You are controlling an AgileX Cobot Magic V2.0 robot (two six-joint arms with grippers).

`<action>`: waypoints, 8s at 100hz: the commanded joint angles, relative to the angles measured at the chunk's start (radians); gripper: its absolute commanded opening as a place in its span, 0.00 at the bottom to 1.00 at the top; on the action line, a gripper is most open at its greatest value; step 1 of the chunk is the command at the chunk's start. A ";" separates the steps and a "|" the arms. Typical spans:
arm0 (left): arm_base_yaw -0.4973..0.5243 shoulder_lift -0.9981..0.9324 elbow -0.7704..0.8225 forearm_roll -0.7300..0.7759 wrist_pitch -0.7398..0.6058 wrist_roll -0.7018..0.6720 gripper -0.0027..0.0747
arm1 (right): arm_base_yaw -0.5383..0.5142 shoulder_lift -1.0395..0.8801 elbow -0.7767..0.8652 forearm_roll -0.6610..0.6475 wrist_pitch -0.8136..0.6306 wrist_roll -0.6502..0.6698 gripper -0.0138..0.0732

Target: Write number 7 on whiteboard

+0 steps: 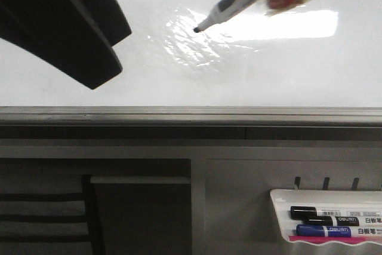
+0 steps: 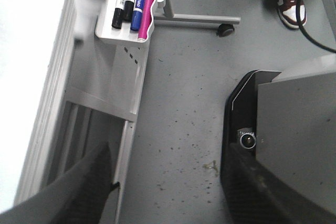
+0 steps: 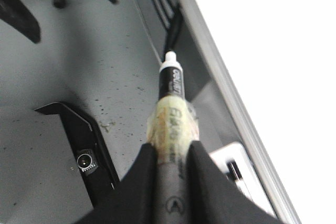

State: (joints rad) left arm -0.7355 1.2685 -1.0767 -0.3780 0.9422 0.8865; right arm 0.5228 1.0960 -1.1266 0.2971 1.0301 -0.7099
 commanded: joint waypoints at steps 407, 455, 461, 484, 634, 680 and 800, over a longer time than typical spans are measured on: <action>-0.049 -0.142 0.205 -0.128 -0.611 0.028 0.45 | 0.061 0.051 0.016 0.022 -0.222 -0.271 0.11; -0.104 0.103 0.059 -0.127 -0.620 0.050 0.51 | 0.061 0.051 0.016 0.024 -0.222 -0.271 0.11; -0.109 0.109 0.057 -0.127 -0.618 0.052 0.51 | 0.061 0.051 0.016 0.024 -0.220 -0.271 0.11; -0.109 0.081 0.054 -0.127 -0.610 0.072 0.51 | 0.061 0.051 0.016 0.007 -0.220 -0.298 0.11; -0.098 0.081 0.054 -0.127 -0.618 0.101 0.01 | 0.036 0.010 0.016 -0.056 -0.270 -0.415 0.46; 0.174 0.033 0.054 -0.127 -0.512 -0.126 0.01 | -0.230 -0.261 0.016 -0.059 -0.280 -0.239 0.46; 0.817 0.106 0.054 -0.127 -0.405 -0.379 0.01 | -0.248 -0.267 0.084 -0.059 -0.263 -0.239 0.46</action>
State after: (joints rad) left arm 0.0796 1.3927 -0.9898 -0.4825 0.5833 0.5172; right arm 0.2821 0.8338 -1.0171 0.2299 0.8419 -0.9471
